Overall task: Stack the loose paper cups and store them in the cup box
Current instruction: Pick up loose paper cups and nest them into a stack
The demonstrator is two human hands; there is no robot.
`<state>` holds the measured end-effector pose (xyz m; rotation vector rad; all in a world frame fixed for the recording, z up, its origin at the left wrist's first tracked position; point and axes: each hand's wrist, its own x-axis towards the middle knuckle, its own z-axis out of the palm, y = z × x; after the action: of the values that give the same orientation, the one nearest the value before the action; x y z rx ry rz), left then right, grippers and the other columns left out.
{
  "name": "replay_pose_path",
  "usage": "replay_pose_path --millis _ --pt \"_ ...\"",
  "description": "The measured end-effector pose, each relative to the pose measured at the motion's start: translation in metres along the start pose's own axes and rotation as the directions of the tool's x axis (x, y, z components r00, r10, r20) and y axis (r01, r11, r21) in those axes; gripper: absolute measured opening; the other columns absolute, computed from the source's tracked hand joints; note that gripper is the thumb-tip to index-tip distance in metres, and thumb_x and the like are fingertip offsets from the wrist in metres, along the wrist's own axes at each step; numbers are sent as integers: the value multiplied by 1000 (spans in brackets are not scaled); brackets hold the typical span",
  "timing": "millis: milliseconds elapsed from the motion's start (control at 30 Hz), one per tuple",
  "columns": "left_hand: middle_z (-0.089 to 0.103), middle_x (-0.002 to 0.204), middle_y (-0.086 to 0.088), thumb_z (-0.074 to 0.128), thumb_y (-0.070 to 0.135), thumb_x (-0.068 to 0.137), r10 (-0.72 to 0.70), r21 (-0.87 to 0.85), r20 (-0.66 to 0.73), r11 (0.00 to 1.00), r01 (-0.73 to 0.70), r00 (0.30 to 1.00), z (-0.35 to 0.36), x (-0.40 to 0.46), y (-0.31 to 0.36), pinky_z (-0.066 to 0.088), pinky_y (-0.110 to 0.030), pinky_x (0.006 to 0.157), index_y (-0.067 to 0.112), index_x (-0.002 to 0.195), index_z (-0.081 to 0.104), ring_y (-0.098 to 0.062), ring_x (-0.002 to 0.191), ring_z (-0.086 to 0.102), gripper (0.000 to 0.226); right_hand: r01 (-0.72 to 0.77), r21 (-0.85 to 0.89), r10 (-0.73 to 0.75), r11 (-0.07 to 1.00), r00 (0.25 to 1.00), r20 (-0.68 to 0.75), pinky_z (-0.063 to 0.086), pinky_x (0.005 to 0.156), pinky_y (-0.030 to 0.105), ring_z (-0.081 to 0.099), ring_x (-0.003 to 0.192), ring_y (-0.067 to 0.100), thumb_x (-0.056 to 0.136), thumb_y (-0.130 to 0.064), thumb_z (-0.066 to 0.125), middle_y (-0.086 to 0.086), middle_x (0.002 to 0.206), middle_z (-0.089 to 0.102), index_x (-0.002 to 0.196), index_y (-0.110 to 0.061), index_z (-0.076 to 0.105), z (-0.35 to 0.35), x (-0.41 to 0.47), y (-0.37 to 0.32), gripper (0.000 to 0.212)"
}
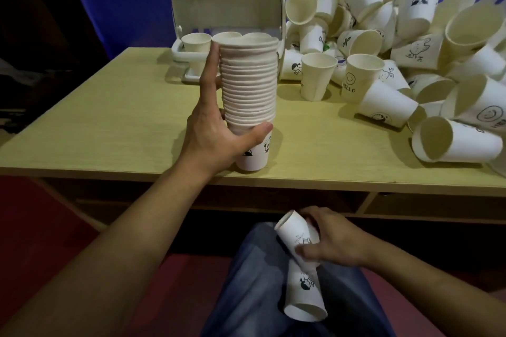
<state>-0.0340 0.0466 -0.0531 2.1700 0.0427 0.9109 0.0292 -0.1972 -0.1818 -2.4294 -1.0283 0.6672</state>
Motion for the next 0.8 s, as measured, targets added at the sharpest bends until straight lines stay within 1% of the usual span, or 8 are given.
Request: replay_pose_path --millis 67,167,200,333,400,567,667,800 --pt "30 142 25 80 52 68 -2 -1 5 1000 2 1000 -1 0 0 52 -30 98 34 158 -5 25 120 38 125 -17 214 -10 977 992 126 51 76 29 65 87 12 72 -51 76 -2 96 68 105 -18 66 3 -6 -5 48" --pt "33 144 22 79 55 66 -8 -3 9 1000 8 1000 -2 0 0 51 -26 97 41 156 -7 22 120 41 125 -6 140 -24 990 977 213 48 94 31 58 100 5 57 -86 65 -7 109 60 100 -28 64 16 -9 -2 73" --pt "33 144 24 78 57 66 -7 -2 10 1000 7 1000 -3 0 0 52 -28 97 45 154 -8 21 120 41 124 -8 161 -29 987 974 226 46 97 31 56 105 3 53 -91 62 -10 114 57 101 -32 63 21 -9 2 76" --pt "35 137 31 77 60 63 -17 -11 12 1000 17 1000 -4 -1 1 56 -40 97 56 148 -7 4 120 52 120 -133 363 18 922 953 304 49 86 23 60 92 -1 63 -65 77 -9 102 61 108 -29 59 26 -9 -2 61" --pt "34 133 38 77 61 62 -19 -5 14 1000 19 1000 -4 -1 1 57 -41 95 59 146 -7 -2 118 56 119 -179 436 32 882 946 323 51 86 22 63 92 -1 65 -58 79 -8 104 66 114 -29 56 30 -9 -2 61" --pt "27 133 43 77 61 62 -11 -15 13 1000 11 1000 -4 -2 -4 52 -18 89 51 150 -8 21 110 48 123 -205 526 86 825 967 241 53 87 23 67 94 7 59 -58 81 1 109 69 115 -28 56 40 -6 -4 69" --pt "22 135 47 77 59 64 10 -18 3 1000 -10 1000 -3 -3 -6 51 -17 91 49 151 -8 24 116 42 122 -190 576 102 795 978 182 53 84 25 66 84 3 54 -59 83 -3 98 71 110 -25 61 44 -8 -4 69" --pt "23 141 41 79 56 66 13 -16 2 1000 -13 1000 -3 -3 -5 50 -19 94 47 151 -8 21 124 39 122 -157 610 133 777 988 85 56 87 34 71 90 11 52 -61 82 -6 98 75 108 -31 66 40 -7 -2 65"
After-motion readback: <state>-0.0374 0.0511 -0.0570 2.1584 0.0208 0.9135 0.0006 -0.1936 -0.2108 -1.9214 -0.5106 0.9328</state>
